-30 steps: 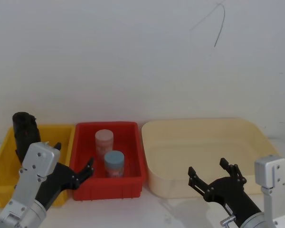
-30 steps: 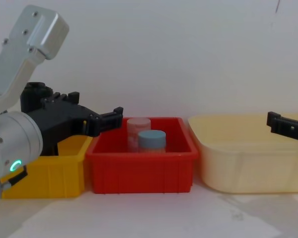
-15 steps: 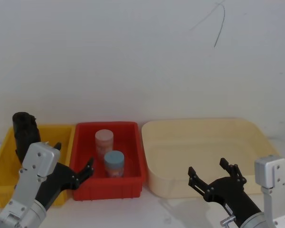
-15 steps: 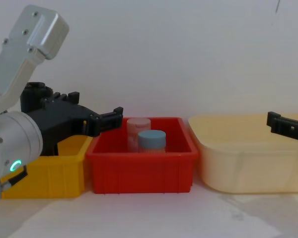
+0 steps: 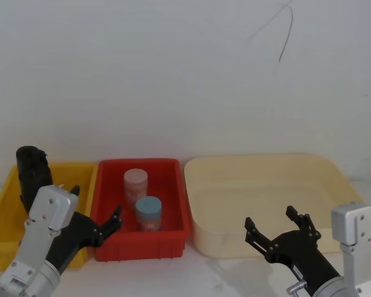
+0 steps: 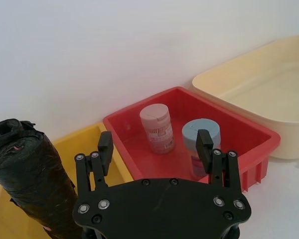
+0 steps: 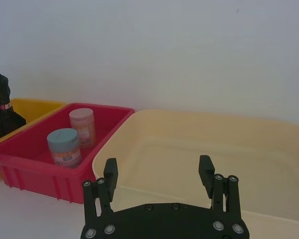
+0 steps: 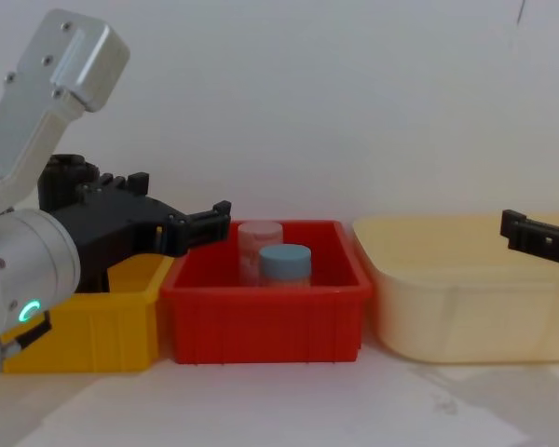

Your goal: Pick up the garbage bag with the one hand and transfer it to the other hand.

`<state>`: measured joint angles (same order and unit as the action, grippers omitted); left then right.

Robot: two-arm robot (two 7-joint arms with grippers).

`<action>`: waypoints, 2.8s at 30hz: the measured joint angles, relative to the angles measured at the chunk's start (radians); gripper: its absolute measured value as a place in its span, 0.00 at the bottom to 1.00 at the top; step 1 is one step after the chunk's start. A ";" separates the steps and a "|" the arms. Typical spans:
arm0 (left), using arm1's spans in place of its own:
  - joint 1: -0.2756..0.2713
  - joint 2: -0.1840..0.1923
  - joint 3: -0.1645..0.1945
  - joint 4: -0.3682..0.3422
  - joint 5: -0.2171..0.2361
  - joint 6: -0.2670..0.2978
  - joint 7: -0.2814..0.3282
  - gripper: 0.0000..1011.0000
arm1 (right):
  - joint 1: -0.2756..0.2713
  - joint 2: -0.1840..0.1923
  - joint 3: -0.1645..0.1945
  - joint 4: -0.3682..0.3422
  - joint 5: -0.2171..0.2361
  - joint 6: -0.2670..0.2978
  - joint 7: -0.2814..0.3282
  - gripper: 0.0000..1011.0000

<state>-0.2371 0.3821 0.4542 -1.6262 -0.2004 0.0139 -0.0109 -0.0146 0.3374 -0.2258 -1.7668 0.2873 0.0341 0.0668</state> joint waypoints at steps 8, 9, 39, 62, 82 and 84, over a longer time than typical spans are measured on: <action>-0.001 -0.001 0.000 0.000 0.000 0.001 -0.001 0.99 | 0.002 -0.001 0.000 0.001 0.000 0.000 0.001 0.99; -0.002 -0.001 -0.001 0.000 0.000 0.001 -0.001 0.99 | 0.003 -0.001 0.000 0.001 0.000 0.001 0.003 0.99; 0.089 0.007 -0.144 -0.368 -0.078 0.326 0.054 0.99 | 0.311 -0.069 -0.131 0.086 0.075 0.146 0.197 0.99; 0.303 0.036 -0.316 -0.416 -0.201 0.245 -0.033 0.99 | 0.545 -0.158 -0.264 0.312 -0.009 0.196 0.252 0.99; 0.196 0.127 -0.315 -0.294 -0.213 0.317 -0.169 0.99 | 0.553 -0.156 -0.270 0.355 -0.035 0.228 0.264 0.99; 0.188 0.137 -0.314 -0.291 -0.204 0.339 -0.169 0.99 | 0.553 -0.155 -0.268 0.357 -0.035 0.228 0.265 0.99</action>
<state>-0.0494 0.5189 0.1399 -1.9175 -0.4043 0.3527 -0.1798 0.5380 0.1820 -0.4934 -1.4096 0.2524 0.2624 0.3318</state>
